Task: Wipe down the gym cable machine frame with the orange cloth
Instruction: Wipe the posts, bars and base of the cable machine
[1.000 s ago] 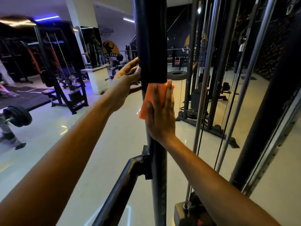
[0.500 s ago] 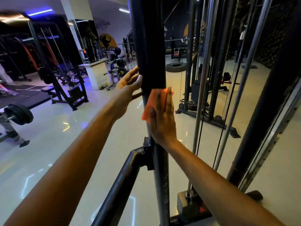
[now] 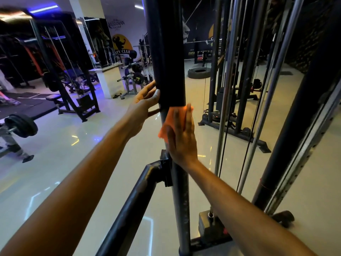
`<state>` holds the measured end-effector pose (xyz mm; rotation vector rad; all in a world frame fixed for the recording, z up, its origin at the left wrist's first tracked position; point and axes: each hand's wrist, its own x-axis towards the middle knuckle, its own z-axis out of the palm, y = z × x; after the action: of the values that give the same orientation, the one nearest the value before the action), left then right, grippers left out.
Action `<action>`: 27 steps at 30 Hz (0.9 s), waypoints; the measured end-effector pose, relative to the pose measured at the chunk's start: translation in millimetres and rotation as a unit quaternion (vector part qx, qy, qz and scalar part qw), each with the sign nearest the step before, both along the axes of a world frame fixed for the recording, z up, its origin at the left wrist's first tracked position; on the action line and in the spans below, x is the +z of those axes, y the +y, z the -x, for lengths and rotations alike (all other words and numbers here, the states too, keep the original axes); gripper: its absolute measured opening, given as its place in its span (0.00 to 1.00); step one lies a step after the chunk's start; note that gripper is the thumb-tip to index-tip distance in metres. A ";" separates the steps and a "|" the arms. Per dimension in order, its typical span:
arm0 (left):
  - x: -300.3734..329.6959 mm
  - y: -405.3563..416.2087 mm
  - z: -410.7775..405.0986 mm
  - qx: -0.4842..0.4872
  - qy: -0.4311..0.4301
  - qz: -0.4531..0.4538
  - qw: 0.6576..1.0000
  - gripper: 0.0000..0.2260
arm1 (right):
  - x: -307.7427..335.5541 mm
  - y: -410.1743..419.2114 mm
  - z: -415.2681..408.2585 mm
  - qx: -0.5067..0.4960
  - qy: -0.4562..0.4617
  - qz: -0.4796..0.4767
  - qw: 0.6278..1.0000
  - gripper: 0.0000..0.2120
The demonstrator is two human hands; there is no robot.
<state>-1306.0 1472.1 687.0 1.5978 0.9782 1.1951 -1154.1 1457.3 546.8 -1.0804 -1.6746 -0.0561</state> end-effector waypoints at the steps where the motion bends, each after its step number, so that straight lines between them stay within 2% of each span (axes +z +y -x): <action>1: 0.3 -0.1 -0.7 0.001 0.001 -0.001 1.000 0.23 | 19.8 5.1 0.6 -0.008 0.004 -0.029 1.000 0.35; 3: 0.0 -0.6 -1.1 0.005 -0.001 0.001 1.000 0.23 | 44.3 14.1 1.6 -0.019 0.029 -0.047 0.998 0.34; 5: -2.1 -1.1 -1.5 0.007 -0.004 0.002 1.000 0.23 | 43.1 17.5 4.2 -0.028 0.038 -0.038 0.998 0.34; 7: -5.9 -1.7 -1.9 0.007 -0.007 0.004 1.000 0.22 | 13.3 11.0 6.3 -0.037 0.006 -0.019 0.999 0.40; 9: -12.6 -3.7 -2.6 0.014 -0.002 0.006 1.000 0.22 | -36.4 -6.1 3.8 -0.024 -0.034 0.037 0.998 0.43; 12: -25.2 -8.3 -4.1 0.021 0.007 0.012 1.000 0.22 | -85.7 -29.6 -3.6 0.014 -0.015 0.120 0.993 0.34; 14: -31.5 -10.0 -4.4 0.021 0.007 0.023 1.000 0.23 | -66.9 -26.8 -4.2 0.032 0.007 0.091 0.995 0.34; 17: -32.4 -8.9 -4.1 0.023 0.012 0.033 0.999 0.24 | -1.1 -4.9 -0.1 0.021 0.023 -0.005 0.999 0.34; 19: -31.0 -7.8 -3.6 0.032 0.013 0.040 0.999 0.23 | 33.1 12.5 0.0 0.007 0.033 -0.013 0.999 0.33; 21: -31.6 -7.1 -3.5 0.037 0.013 0.043 0.998 0.23 | 38.9 19.9 0.9 0.004 0.029 -0.019 0.999 0.33; 24: -35.2 -8.1 -5.9 0.038 0.008 0.043 0.998 0.23 | -7.2 5.2 -3.3 0.002 -0.007 -0.021 1.000 0.44; 26: -39.0 -10.1 -7.7 0.043 0.007 0.040 0.998 0.24 | -53.2 -19.7 -8.5 0.028 -0.003 0.048 0.998 0.51; 27: -41.3 -10.7 -8.5 0.045 0.007 0.040 0.998 0.25 | -70.1 -30.9 -11.5 0.049 0.008 0.089 0.995 0.50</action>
<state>-1297.4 1461.4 645.6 1.5153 1.1033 1.1905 -1142.6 1426.4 476.7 -1.1252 -1.7410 0.1690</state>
